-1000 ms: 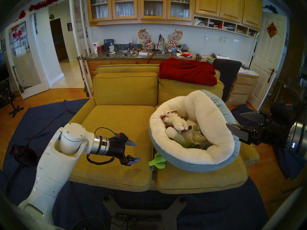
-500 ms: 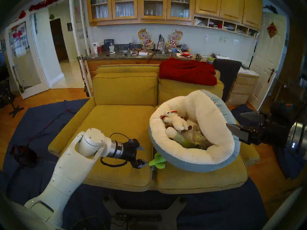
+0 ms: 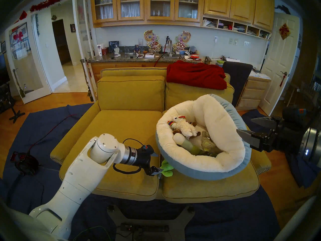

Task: Put toys into dog bed

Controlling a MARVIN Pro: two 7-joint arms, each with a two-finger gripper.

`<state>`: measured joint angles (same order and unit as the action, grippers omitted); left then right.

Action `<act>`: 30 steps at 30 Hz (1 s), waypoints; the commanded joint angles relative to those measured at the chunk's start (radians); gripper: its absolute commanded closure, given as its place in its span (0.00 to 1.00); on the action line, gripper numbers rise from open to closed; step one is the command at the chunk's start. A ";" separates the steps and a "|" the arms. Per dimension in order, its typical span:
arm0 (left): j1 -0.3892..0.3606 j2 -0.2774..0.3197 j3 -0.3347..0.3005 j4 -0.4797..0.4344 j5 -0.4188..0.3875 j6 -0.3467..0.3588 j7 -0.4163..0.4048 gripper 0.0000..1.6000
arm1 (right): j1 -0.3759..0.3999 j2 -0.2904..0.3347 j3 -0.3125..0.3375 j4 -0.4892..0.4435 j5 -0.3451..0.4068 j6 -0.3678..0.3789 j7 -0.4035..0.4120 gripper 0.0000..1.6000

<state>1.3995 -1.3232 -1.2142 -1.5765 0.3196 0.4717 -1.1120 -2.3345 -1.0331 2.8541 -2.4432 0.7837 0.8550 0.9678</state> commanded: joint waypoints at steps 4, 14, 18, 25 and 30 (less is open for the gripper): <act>-0.040 -0.013 0.002 0.025 -0.003 -0.014 0.003 0.00 | 0.002 0.004 0.012 0.000 -0.001 0.000 0.002 0.00; -0.064 -0.022 0.018 0.091 0.012 -0.021 0.019 0.00 | 0.002 0.004 0.012 0.000 -0.001 0.000 0.002 0.00; -0.058 -0.021 0.029 0.101 0.014 -0.031 0.019 0.00 | 0.002 0.004 0.012 0.000 -0.001 0.000 0.002 0.00; -0.056 -0.018 0.043 0.107 0.013 -0.034 0.017 0.00 | 0.002 0.004 0.012 0.000 -0.001 0.000 0.002 0.00; -0.055 -0.018 0.054 0.120 0.019 -0.040 0.021 0.00 | 0.002 0.004 0.012 0.000 -0.001 0.000 0.002 0.00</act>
<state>1.3733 -1.3336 -1.1618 -1.4494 0.3357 0.4406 -1.0907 -2.3345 -1.0331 2.8542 -2.4431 0.7837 0.8550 0.9678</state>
